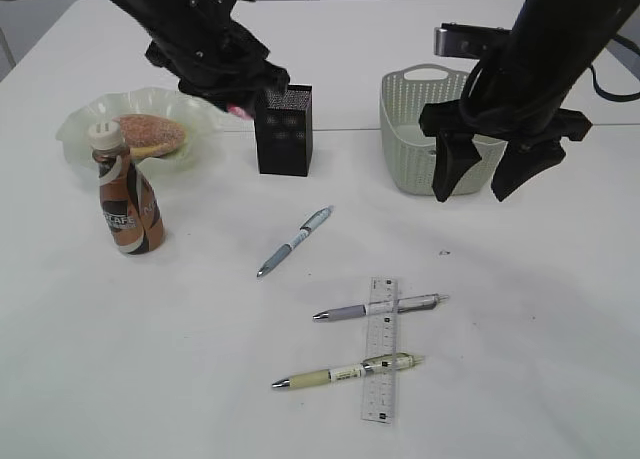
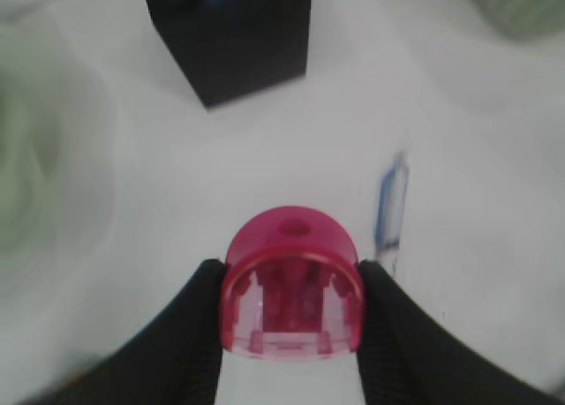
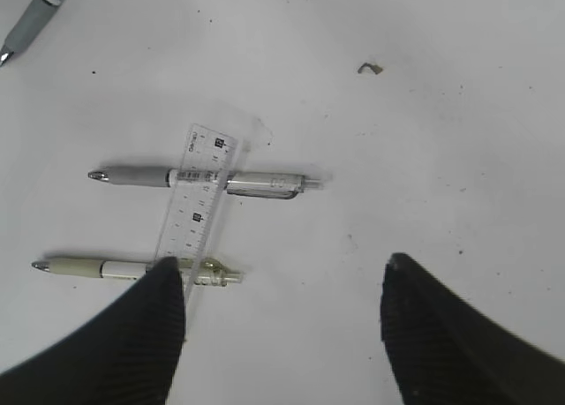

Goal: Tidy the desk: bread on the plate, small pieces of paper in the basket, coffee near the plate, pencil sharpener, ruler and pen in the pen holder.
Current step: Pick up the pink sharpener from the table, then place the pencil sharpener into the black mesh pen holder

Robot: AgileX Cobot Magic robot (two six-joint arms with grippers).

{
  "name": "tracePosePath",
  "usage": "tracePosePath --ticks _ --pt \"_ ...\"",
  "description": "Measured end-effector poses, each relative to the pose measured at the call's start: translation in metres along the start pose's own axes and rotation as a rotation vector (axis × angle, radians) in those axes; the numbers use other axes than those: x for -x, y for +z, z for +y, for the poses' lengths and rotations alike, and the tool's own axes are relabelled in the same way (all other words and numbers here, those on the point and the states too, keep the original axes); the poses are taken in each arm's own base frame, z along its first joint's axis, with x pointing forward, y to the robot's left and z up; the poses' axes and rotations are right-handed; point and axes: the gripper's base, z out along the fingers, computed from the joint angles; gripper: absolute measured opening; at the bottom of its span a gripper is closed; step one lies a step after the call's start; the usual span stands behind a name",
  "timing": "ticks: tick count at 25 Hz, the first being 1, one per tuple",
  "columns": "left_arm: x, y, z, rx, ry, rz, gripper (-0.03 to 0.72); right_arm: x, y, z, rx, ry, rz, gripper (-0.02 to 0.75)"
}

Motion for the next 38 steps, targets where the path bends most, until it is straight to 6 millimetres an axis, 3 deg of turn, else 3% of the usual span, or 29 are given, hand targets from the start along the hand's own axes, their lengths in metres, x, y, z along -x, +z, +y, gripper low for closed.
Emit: tracePosePath --ticks 7,12,18,22,38 --pt "0.038 -0.005 0.008 -0.011 0.008 -0.436 0.308 0.0 0.0 0.0 0.0 0.0 -0.002 0.51" --pt "0.045 0.019 0.01 -0.024 0.008 -0.587 0.307 0.0 0.0 0.0 0.0 -0.002 -0.002 0.511" --pt "0.032 0.075 0.008 -0.04 0.013 -0.652 0.307 0.0 0.0 0.0 0.0 -0.002 -0.002 0.511" --pt "0.022 0.1 0.008 -0.042 0.013 -0.632 0.308 0.0 0.0 0.0 0.0 -0.002 -0.002 0.51" --pt "0.021 0.104 0.027 -0.016 -0.01 -0.647 0.307 0.0 0.0 0.0 -0.002 -0.002 -0.002 0.511"
